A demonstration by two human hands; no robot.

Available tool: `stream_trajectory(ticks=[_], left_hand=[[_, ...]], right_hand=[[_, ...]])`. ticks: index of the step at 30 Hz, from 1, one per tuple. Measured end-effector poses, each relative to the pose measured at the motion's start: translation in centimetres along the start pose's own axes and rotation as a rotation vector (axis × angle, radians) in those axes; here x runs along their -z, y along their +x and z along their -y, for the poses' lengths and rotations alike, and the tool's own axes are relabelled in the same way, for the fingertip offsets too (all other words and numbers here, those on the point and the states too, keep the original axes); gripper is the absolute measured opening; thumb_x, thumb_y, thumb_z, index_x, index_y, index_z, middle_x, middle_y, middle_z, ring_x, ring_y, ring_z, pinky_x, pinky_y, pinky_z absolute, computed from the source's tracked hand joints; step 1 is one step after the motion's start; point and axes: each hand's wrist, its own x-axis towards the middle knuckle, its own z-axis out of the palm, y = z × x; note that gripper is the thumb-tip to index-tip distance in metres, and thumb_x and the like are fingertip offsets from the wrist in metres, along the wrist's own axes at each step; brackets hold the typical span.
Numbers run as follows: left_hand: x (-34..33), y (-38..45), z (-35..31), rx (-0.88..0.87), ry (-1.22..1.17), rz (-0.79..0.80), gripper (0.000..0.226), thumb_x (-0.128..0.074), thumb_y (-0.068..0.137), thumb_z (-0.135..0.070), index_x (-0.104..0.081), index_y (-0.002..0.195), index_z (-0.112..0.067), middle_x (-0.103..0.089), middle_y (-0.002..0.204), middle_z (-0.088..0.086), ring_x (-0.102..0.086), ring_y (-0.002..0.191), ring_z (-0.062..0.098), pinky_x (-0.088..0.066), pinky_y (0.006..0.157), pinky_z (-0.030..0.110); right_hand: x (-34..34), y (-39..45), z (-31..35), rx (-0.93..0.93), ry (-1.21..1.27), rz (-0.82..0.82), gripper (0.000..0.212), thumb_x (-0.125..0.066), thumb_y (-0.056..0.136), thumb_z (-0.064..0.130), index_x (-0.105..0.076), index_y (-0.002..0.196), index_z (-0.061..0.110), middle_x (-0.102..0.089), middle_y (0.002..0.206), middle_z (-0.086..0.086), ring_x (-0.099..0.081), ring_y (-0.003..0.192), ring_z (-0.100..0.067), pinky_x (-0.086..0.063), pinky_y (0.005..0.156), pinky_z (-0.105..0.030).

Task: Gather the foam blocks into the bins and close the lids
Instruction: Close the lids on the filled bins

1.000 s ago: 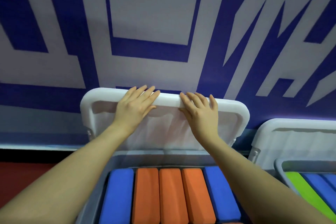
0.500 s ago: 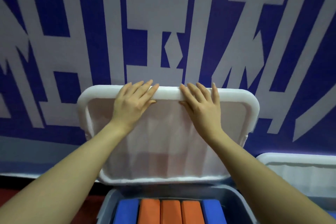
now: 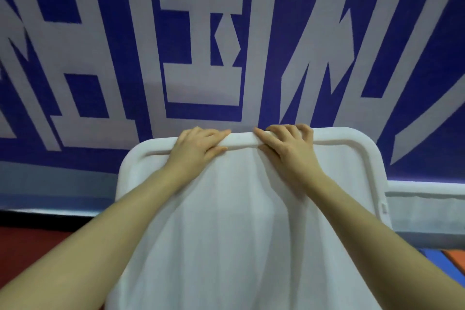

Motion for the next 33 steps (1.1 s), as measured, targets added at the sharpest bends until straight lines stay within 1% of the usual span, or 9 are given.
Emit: stream_trajectory(ticks=[3,6,8,11,16,22,24,27,33], left_hand=[[-2.2,-1.6,0.0,0.087,-0.093,0.163,0.043,-0.043,0.099,-0.040,-0.044,0.141,-0.033,-0.054,0.132,-0.013,-0.044,0.110,0.013,-0.025,0.094,0.022],[-4.3,-3.5,-0.2,0.167,-0.175,0.311,0.042,-0.045,0.099,-0.037,-0.043,0.141,-0.036,-0.053,0.134,-0.014,-0.043,0.114,0.011,-0.030,0.102,0.031],[-6.0,-4.7,-0.2,0.191,-0.168,0.409,0.042,-0.043,0.100,-0.038,-0.041,0.142,-0.037,-0.052,0.135,-0.013,-0.043,0.117,0.012,-0.032,0.102,0.032],[-9.2,-6.7,0.2,0.198,-0.114,0.501,0.043,-0.040,0.101,-0.039,-0.038,0.144,-0.036,-0.049,0.139,-0.011,-0.043,0.122,0.015,-0.030,0.102,0.032],[-14.5,-10.1,0.6,0.195,0.060,0.554,0.045,-0.031,0.104,-0.037,-0.032,0.148,-0.030,-0.043,0.145,-0.010,-0.042,0.127,0.016,-0.025,0.105,0.030],[-19.2,-13.0,1.1,0.351,0.018,0.467,0.042,-0.039,0.101,-0.038,-0.047,0.140,-0.023,-0.048,0.142,-0.003,-0.039,0.133,0.018,-0.018,0.111,0.029],[-20.1,-13.4,1.1,0.399,0.073,0.501,0.045,-0.033,0.102,-0.042,-0.042,0.143,-0.025,-0.042,0.148,-0.002,-0.030,0.140,0.019,-0.012,0.114,0.032],[-21.2,-13.5,1.7,0.409,0.144,0.547,0.049,-0.025,0.102,-0.046,-0.032,0.148,-0.029,-0.031,0.154,-0.002,-0.017,0.146,0.019,-0.002,0.117,0.039],[-21.9,-12.5,3.2,0.446,0.192,0.593,0.049,-0.019,0.103,-0.047,-0.026,0.150,-0.033,-0.026,0.156,-0.003,-0.014,0.146,0.020,-0.001,0.117,0.044]], right_hand=[[-1.6,-2.5,0.5,-0.046,0.065,0.099,0.035,-0.038,0.099,0.032,-0.059,0.127,0.027,-0.062,0.108,0.002,-0.055,0.095,-0.025,-0.021,0.092,-0.038],[-3.7,-5.4,1.2,-0.113,0.148,0.214,0.043,-0.031,0.097,0.038,-0.062,0.124,0.025,-0.064,0.103,0.002,-0.056,0.089,-0.024,-0.025,0.089,-0.038],[-5.3,-7.4,1.7,-0.177,0.201,0.312,0.044,-0.032,0.097,0.040,-0.061,0.127,0.027,-0.063,0.106,0.003,-0.055,0.094,-0.023,-0.027,0.093,-0.041],[-7.9,-10.4,2.2,-0.263,0.265,0.464,0.036,-0.041,0.100,0.036,-0.055,0.133,0.031,-0.059,0.117,0.005,-0.050,0.106,-0.020,-0.020,0.100,-0.038],[-11.6,-13.9,3.7,-0.369,0.315,0.593,0.035,-0.040,0.103,0.033,-0.052,0.136,0.032,-0.056,0.120,0.007,-0.046,0.114,-0.016,-0.014,0.101,-0.032],[-15.5,-16.5,4.2,-0.433,0.433,0.643,0.033,-0.041,0.103,0.027,-0.058,0.131,0.030,-0.056,0.123,0.007,-0.043,0.115,-0.016,-0.017,0.096,-0.024],[-16.1,-17.1,4.6,-0.472,0.388,0.606,0.032,-0.041,0.103,0.027,-0.059,0.130,0.029,-0.055,0.128,0.007,-0.040,0.122,-0.017,-0.018,0.104,-0.029],[-17.4,-17.3,4.5,-0.423,0.283,0.626,0.034,-0.038,0.104,0.027,-0.056,0.133,0.033,-0.048,0.143,0.005,-0.036,0.135,-0.016,-0.008,0.114,-0.044],[-19.3,-15.9,4.0,-0.437,0.277,0.673,0.037,-0.034,0.105,0.030,-0.051,0.136,0.037,-0.047,0.143,0.006,-0.037,0.134,-0.012,-0.005,0.114,-0.041]])
